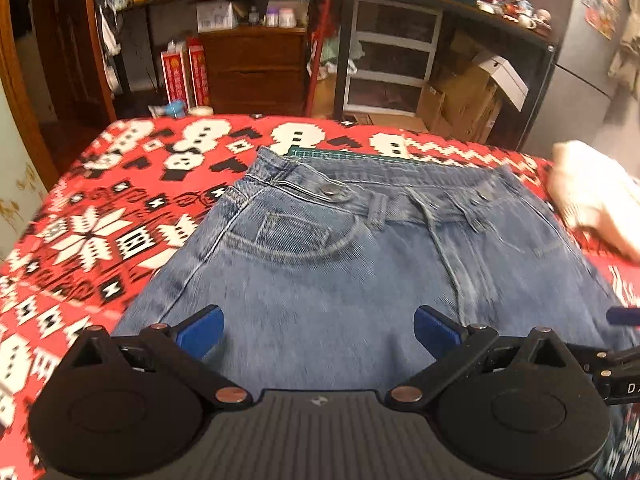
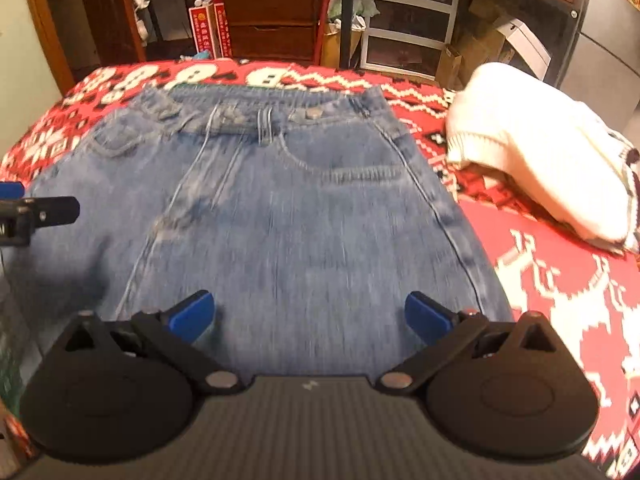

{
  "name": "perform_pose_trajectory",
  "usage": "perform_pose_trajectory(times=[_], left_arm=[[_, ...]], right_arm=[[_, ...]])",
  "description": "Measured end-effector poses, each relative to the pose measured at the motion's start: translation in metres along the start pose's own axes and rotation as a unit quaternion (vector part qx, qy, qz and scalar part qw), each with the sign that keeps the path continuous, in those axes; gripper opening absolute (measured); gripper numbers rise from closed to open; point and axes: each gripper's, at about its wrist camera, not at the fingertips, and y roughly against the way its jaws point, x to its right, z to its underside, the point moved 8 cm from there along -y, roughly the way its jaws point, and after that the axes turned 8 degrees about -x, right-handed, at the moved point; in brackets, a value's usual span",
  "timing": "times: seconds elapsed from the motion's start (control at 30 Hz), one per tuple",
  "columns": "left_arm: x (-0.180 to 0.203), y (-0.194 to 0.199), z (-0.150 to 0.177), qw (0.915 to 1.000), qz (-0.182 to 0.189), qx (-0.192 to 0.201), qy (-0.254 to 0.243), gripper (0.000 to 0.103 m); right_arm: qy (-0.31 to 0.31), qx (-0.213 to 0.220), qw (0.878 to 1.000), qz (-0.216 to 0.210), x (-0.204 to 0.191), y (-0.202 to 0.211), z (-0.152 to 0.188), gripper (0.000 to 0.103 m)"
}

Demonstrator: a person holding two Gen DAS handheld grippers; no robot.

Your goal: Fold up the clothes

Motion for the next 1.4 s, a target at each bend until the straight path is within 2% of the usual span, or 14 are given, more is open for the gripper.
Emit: perform_pose_trajectory(times=[0.1,0.2,0.3,0.4,0.67,0.73,0.87,1.2,1.4], left_arm=[[-0.011,-0.024,-0.014,0.9996,0.001,-0.027,0.005,0.100],[-0.013,-0.042,-0.013,0.9983,-0.015,-0.052,-0.023,0.098],[-0.013,-0.046,-0.008,0.9970,-0.029,-0.042,-0.059,0.101],[-0.019,-0.048,-0.004,0.9979,-0.011,-0.047,-0.044,0.103],[-0.021,-0.030,0.024,0.9964,0.002,-0.033,-0.077,0.103],[-0.025,-0.025,0.033,0.9967,0.015,-0.038,-0.069,0.103],[-0.029,-0.013,0.051,0.9961,0.014,-0.035,-0.079,0.103],[-0.035,0.006,0.082,0.9950,0.016,-0.052,-0.084,0.103],[-0.030,0.012,0.088,0.9947,0.003,-0.079,-0.067,0.103]], right_arm=[[-0.015,-0.019,1.000,0.008,0.006,-0.019,-0.018,0.103],[-0.025,-0.025,0.999,0.014,0.010,-0.032,-0.024,0.103],[-0.035,-0.029,0.999,0.019,0.014,-0.043,-0.029,0.103],[-0.034,-0.014,0.999,0.021,0.014,-0.043,-0.026,0.103],[-0.029,0.014,0.999,0.018,0.011,-0.032,-0.004,0.103],[-0.021,0.021,0.999,0.016,0.010,-0.027,0.004,0.103],[-0.007,0.031,0.999,0.016,0.007,-0.018,0.021,0.103],[0.000,0.049,0.999,0.012,0.011,0.008,0.069,0.103],[0.005,0.048,0.999,0.019,0.009,0.016,0.080,0.103]])
